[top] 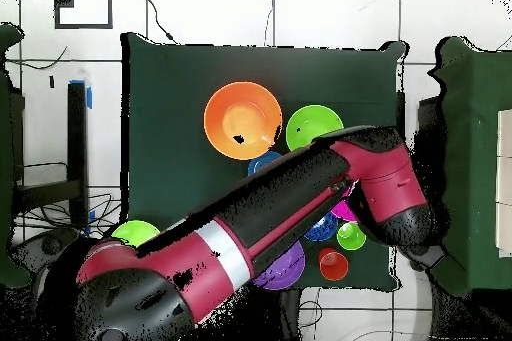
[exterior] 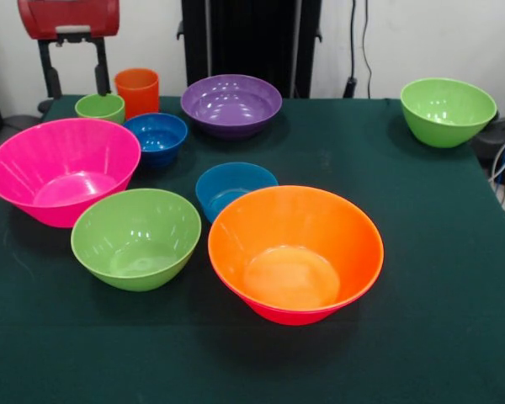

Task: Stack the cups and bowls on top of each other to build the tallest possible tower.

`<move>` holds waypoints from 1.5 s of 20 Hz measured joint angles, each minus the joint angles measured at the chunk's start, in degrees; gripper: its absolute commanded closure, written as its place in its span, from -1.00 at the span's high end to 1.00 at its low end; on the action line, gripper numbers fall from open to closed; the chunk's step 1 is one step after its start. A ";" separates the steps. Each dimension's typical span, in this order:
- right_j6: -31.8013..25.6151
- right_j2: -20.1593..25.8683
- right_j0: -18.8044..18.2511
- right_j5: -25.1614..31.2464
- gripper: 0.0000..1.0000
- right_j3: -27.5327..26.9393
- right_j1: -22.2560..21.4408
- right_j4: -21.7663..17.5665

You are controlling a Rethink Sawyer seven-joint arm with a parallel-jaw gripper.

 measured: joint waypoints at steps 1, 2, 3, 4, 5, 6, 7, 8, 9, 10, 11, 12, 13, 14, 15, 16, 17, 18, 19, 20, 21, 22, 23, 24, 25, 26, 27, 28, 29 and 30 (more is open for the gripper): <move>0.00 0.15 -0.24 0.00 1.00 0.01 0.02 0.01; 0.00 0.31 -0.40 0.00 1.00 0.00 0.04 0.06; 0.00 0.45 -0.48 0.00 1.00 0.00 0.05 0.08; 0.00 0.60 -0.55 -0.01 1.00 0.01 0.06 0.11; 0.00 0.82 -0.63 0.00 1.00 0.00 0.10 0.13; 0.00 0.97 -0.66 0.00 1.00 0.00 0.14 0.17; 0.00 1.20 -0.69 0.00 1.00 0.00 0.20 0.19; 0.00 1.37 -0.69 0.00 1.00 0.00 0.27 0.21; 0.00 1.70 -0.69 0.00 1.00 0.00 0.41 0.25; 0.00 1.96 -0.69 0.00 1.00 0.00 0.55 0.29; 0.00 2.45 -0.69 0.00 1.00 0.00 0.86 0.31; 0.00 2.68 -0.69 0.00 1.00 0.00 1.00 0.33; 0.00 2.99 -0.69 0.00 1.00 0.00 1.18 0.37; 0.00 3.93 -0.69 0.01 1.00 -0.01 1.51 0.45; 0.00 4.27 -0.69 0.00 1.00 0.00 1.58 0.49; 0.00 4.47 -0.69 0.00 1.00 0.00 1.63 0.50; 0.00 4.67 -0.69 0.00 1.00 -0.01 1.67 0.51; 0.00 5.26 -0.69 0.01 1.00 0.00 1.81 0.51; 0.00 5.91 -0.69 0.01 1.00 0.00 1.92 0.54; 0.00 6.21 -0.69 0.01 1.00 -0.01 1.98 0.55; 0.00 6.38 -0.69 0.01 1.00 0.00 2.05 0.55; 0.00 6.54 -0.69 0.01 1.00 0.00 2.12 0.55; 0.00 6.72 -0.69 0.01 1.00 0.00 2.22 0.54; 0.00 6.95 -0.71 0.01 1.00 -0.01 2.32 0.55; 0.00 7.10 -0.72 0.01 1.00 -0.01 2.37 0.54; 0.00 7.35 -0.76 0.01 1.00 -0.02 2.37 0.54; 0.00 7.66 -0.84 0.02 1.00 -0.11 2.38 0.54; 0.00 7.97 -0.92 0.02 1.00 -0.20 2.38 0.54; 0.00 8.15 -0.99 0.01 1.00 -0.31 2.39 0.54; 0.00 8.30 -1.07 0.02 1.00 -0.43 2.39 0.53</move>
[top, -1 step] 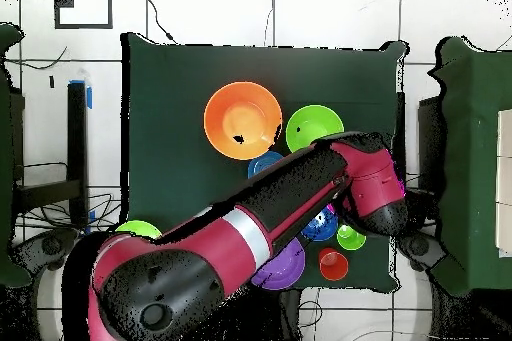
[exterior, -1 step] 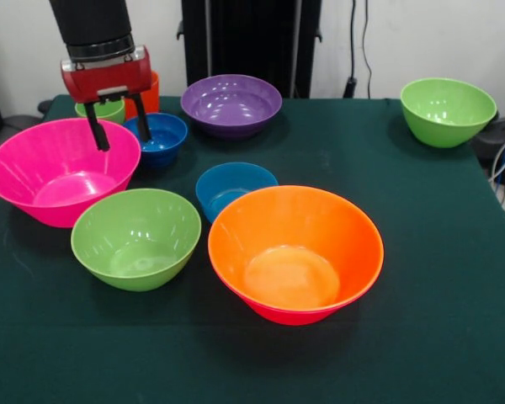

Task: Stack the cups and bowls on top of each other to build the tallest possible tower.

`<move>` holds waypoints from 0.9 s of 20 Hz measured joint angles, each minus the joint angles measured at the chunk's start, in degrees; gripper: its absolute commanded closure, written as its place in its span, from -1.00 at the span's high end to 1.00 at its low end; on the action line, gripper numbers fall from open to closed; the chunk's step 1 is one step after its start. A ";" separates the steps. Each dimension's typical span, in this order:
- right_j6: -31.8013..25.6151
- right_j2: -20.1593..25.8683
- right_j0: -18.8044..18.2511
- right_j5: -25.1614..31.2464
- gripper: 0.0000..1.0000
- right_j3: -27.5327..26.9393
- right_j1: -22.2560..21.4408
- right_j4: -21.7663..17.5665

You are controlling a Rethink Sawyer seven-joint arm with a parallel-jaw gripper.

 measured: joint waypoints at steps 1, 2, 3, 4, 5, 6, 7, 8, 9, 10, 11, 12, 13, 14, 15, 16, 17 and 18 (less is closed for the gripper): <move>0.00 0.15 -0.07 0.01 1.00 -0.12 0.00 -0.01; 0.00 0.30 -0.14 -0.01 1.00 -0.23 -0.01 0.01; 0.00 0.52 -0.22 0.01 1.00 -0.36 -0.01 -0.01; 0.00 0.86 -0.33 0.01 1.00 -0.52 0.00 -0.01; 0.00 1.10 -0.40 -0.01 1.00 -0.62 0.00 -0.01; 0.00 1.39 -0.49 0.01 1.00 -0.74 0.00 -0.01; 0.00 1.60 -0.55 -0.01 1.00 -0.84 0.01 0.01; 0.00 1.87 -0.69 0.01 1.00 -1.03 0.04 -0.01; 0.00 2.03 -0.80 0.01 1.00 -1.15 0.04 -0.01; 0.00 2.22 -0.97 0.01 1.00 -1.27 0.04 -0.01; 0.00 2.41 -1.13 0.01 1.00 -1.38 0.05 -0.01; 0.00 2.60 -1.29 0.01 1.00 -1.50 0.05 -0.01; 0.00 2.79 -1.45 0.01 1.00 -1.62 0.06 -0.02; 0.00 2.98 -1.61 0.01 1.00 -1.74 0.06 -0.02; 0.00 3.15 -1.76 0.01 1.00 -1.85 0.07 -0.02; 0.00 3.31 -1.91 0.01 1.00 -1.95 0.08 -0.02; 0.00 3.48 -2.06 0.01 1.00 -2.06 0.09 -0.02; 0.00 3.65 -2.17 0.01 1.00 -2.17 0.09 -0.02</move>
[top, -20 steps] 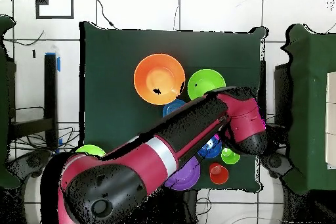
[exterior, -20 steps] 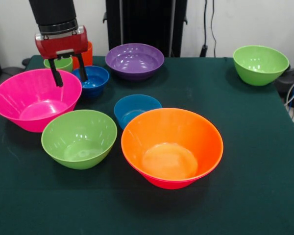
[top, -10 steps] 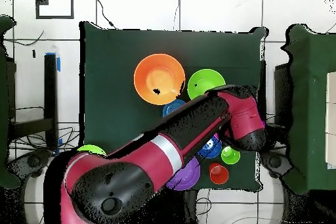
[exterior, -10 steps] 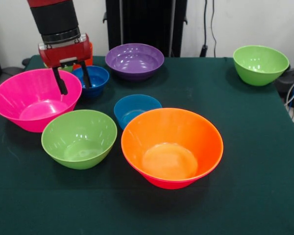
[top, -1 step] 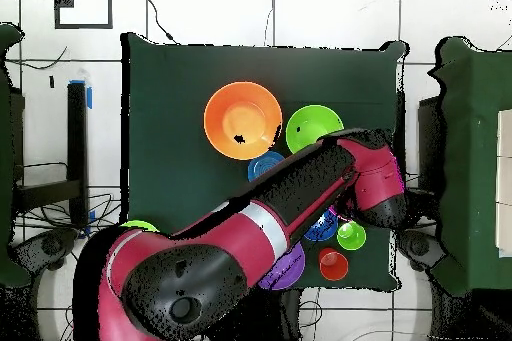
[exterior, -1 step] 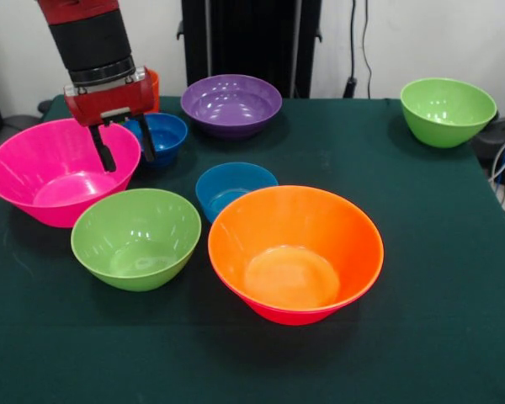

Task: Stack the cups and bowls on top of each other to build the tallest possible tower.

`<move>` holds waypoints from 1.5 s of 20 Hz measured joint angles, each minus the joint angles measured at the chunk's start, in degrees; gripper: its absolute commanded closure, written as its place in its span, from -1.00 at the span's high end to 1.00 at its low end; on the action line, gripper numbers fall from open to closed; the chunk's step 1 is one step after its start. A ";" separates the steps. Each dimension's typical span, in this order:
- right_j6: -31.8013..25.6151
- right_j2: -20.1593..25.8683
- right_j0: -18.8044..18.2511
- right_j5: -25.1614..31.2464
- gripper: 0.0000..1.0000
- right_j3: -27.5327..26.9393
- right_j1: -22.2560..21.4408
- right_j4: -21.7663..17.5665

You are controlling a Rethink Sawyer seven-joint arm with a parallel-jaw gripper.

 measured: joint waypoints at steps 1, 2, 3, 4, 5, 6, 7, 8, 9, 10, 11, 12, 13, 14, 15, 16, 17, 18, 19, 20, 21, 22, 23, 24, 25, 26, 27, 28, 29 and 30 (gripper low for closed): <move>0.00 0.16 -0.11 0.00 1.00 -0.11 0.00 0.00; 0.00 0.35 -0.17 0.00 1.00 -0.19 0.00 -0.01; 0.00 0.56 -0.21 0.01 1.00 -0.27 0.01 -0.01; 0.00 0.77 -0.25 0.01 1.00 -0.35 0.01 -0.01; 0.00 0.89 -0.26 0.01 1.00 -0.39 0.01 -0.01; 0.00 1.01 -0.27 0.00 1.00 -0.42 0.01 0.00; 0.00 1.43 -0.28 0.00 1.00 -0.58 0.04 0.00; 0.00 1.58 -0.29 0.00 1.00 -0.63 0.05 0.00; 0.00 1.69 -0.31 0.01 1.00 -0.67 0.05 0.00; 0.00 1.80 -0.33 0.01 1.00 -0.70 0.05 0.00; 0.00 1.86 -0.34 0.01 1.00 -0.72 0.04 -0.01; 0.00 1.99 -0.40 0.01 1.00 -0.75 0.04 -0.01; 0.00 2.07 -0.43 0.00 1.00 -0.75 0.04 0.00; 0.00 2.16 -0.47 0.01 1.00 -0.76 0.04 -0.01; 0.00 2.40 -0.60 0.00 1.00 -0.80 0.04 0.00; 0.00 2.56 -0.70 0.00 1.00 -0.83 0.00 0.00; 0.00 2.70 -0.78 -0.01 1.00 -0.87 -0.06 0.00; 0.00 2.89 -0.91 0.00 1.00 -0.95 -0.17 -0.01; 0.00 3.02 -0.99 0.00 1.00 -0.99 -0.24 -0.01; 0.00 3.12 -1.08 0.00 1.00 -1.02 -0.29 -0.01; 0.00 3.28 -1.34 -0.01 1.00 -1.14 -0.37 0.00; 0.00 3.29 -1.40 -0.01 1.00 -1.16 -0.40 -0.01; 0.00 3.29 -1.46 0.00 1.00 -1.18 -0.43 -0.01; 0.00 3.29 -1.48 0.00 1.00 -1.19 -0.45 -0.01; 0.00 3.29 -1.49 0.00 1.00 -1.18 -0.49 -0.02; 0.00 3.30 -1.48 0.04 1.00 -1.18 -0.51 -0.02; 0.00 3.30 -1.48 0.23 1.00 -1.18 -0.55 0.16; 0.00 3.30 -1.49 0.43 1.00 -1.18 -0.58 0.34; 0.00 3.30 -1.49 0.76 1.00 -1.16 -0.63 0.63; 0.00 3.30 -1.49 1.16 1.00 -1.15 -0.69 0.92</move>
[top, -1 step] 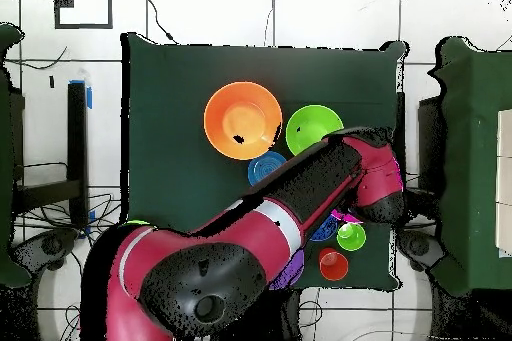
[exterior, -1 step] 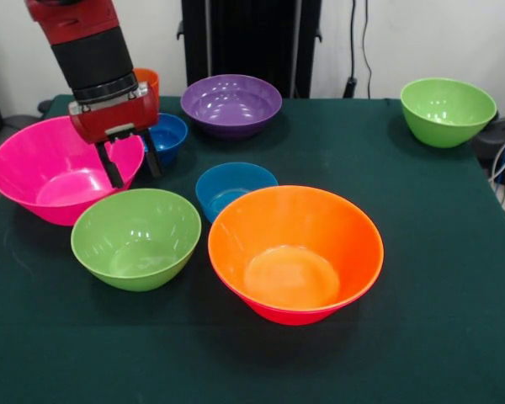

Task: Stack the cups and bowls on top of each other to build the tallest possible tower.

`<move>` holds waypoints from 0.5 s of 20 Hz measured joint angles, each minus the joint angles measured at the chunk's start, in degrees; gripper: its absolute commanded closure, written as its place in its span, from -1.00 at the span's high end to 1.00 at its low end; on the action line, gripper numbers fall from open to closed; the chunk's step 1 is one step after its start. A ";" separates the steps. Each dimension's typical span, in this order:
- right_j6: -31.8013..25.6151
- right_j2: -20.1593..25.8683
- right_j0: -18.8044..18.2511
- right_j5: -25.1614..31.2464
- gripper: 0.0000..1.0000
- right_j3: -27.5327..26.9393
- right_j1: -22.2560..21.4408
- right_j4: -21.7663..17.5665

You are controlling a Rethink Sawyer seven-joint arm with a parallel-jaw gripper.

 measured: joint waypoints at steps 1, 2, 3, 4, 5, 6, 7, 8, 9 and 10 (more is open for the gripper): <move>0.00 0.00 0.00 0.39 1.00 0.01 -0.06 0.29; 0.00 -0.01 0.01 0.91 1.00 0.07 -0.15 0.61; 0.00 -0.01 0.01 1.44 1.00 0.17 -0.27 0.89; 0.00 -0.01 0.00 1.73 1.00 0.26 -0.37 1.08; 0.00 -0.01 0.00 2.01 1.00 0.34 -0.46 1.26; 0.00 -0.01 0.01 2.73 1.00 0.78 -0.87 1.83; 0.00 -0.02 0.01 2.94 1.00 0.99 -1.04 1.99; 0.00 -0.06 0.03 3.18 1.00 1.24 -1.19 2.04; 0.00 -0.11 0.05 3.41 1.00 1.48 -1.33 2.10; 0.00 -0.15 0.07 3.56 1.00 1.62 -1.38 2.10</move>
